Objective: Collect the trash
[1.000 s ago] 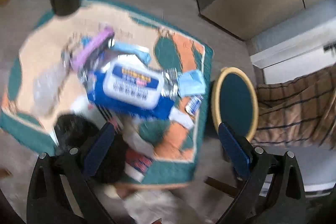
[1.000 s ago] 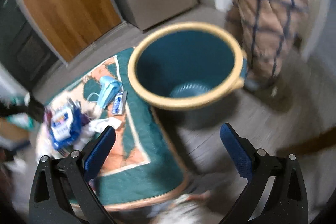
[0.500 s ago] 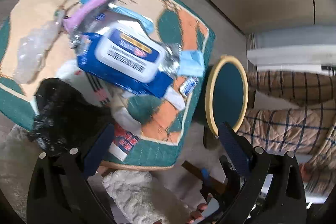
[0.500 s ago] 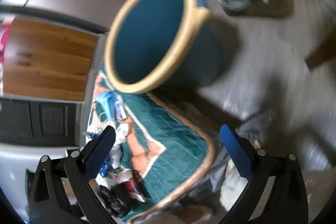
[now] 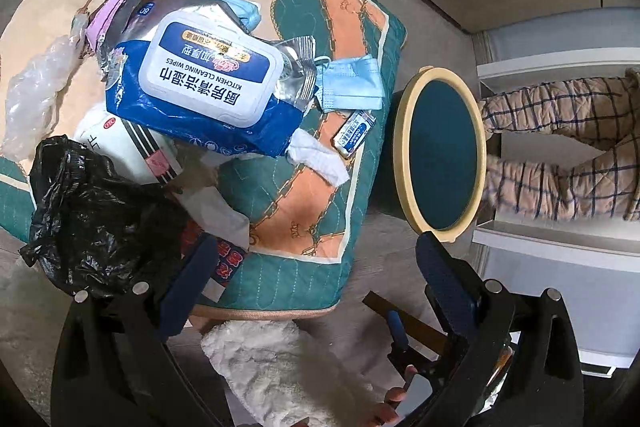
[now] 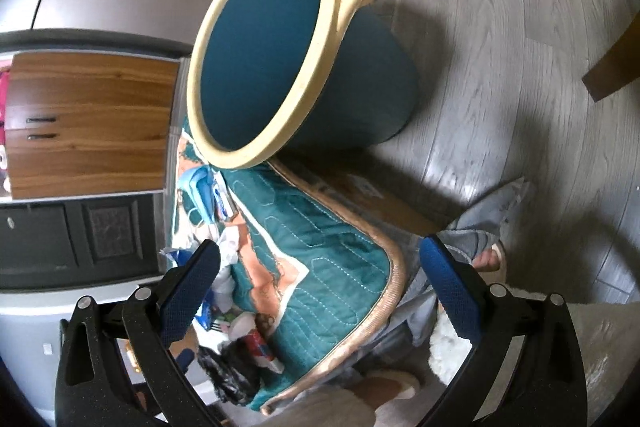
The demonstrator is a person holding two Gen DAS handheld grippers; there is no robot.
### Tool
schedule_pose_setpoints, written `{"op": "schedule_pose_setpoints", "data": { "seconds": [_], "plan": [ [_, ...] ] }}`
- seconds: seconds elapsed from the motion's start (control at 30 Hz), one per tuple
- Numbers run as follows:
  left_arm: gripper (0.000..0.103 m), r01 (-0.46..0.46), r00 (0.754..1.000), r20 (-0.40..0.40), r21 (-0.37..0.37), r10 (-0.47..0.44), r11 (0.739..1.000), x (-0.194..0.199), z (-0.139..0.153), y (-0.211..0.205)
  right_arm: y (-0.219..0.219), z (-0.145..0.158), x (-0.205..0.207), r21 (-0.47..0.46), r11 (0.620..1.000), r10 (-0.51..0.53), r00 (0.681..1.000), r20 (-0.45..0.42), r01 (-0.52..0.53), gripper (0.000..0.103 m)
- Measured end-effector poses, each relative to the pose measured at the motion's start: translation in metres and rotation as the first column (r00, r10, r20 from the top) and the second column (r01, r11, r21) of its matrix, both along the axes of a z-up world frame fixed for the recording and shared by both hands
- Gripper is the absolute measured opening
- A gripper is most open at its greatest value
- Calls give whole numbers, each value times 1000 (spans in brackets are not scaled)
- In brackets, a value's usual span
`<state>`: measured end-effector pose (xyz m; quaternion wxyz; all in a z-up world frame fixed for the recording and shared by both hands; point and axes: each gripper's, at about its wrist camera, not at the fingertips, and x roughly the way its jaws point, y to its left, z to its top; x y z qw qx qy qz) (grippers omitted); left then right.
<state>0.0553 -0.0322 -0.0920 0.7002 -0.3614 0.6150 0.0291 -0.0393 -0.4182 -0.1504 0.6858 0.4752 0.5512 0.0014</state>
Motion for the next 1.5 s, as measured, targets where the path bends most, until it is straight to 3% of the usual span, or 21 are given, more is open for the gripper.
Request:
{"op": "schedule_pose_setpoints", "data": {
  "seconds": [1.5],
  "plan": [
    [97, 16, 1000, -13, 5, -16, 1000, -3, -2, -1, 1, 0, -1, -8, 1000, 14, 1000, -14, -15, 99]
  ]
}}
